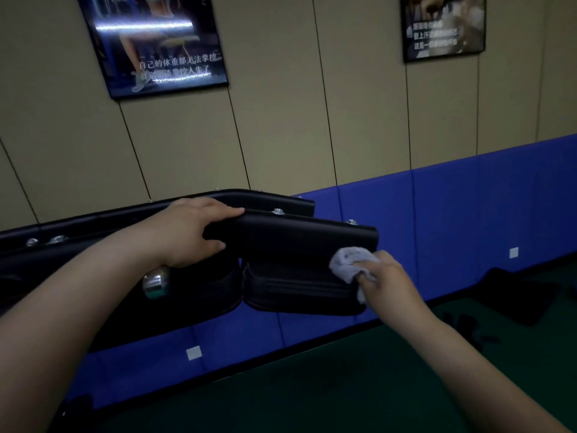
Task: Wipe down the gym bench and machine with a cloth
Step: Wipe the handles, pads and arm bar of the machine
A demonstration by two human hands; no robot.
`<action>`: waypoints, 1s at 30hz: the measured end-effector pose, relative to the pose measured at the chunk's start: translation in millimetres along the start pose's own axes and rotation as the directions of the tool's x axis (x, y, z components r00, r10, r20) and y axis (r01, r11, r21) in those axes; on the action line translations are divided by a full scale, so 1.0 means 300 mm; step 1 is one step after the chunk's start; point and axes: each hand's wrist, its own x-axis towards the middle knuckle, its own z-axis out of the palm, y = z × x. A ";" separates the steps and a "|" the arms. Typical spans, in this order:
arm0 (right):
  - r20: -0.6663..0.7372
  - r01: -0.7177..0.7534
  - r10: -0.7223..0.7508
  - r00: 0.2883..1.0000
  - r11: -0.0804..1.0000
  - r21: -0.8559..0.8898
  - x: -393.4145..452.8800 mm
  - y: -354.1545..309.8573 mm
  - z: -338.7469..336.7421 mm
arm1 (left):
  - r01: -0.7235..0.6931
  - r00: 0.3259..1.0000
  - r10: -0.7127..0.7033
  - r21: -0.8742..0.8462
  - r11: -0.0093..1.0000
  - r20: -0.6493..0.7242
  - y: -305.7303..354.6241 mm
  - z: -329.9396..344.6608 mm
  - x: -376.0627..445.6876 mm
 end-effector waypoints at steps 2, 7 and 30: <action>-0.011 -0.075 0.075 0.997 0.997 0.004 -0.010 0.029 -0.023 | 0.001 1.000 -0.001 0.002 1.000 0.000 -0.003 0.001 0.002; -0.113 0.088 -0.073 0.991 0.988 0.126 -0.023 -0.099 -0.015 | -0.011 1.000 0.011 0.019 1.000 -0.009 -0.008 0.005 0.003; 0.138 0.572 -0.572 0.808 0.819 0.050 0.232 -0.741 0.114 | 0.594 0.790 -0.600 -0.081 0.800 -0.129 -0.165 -0.107 -0.279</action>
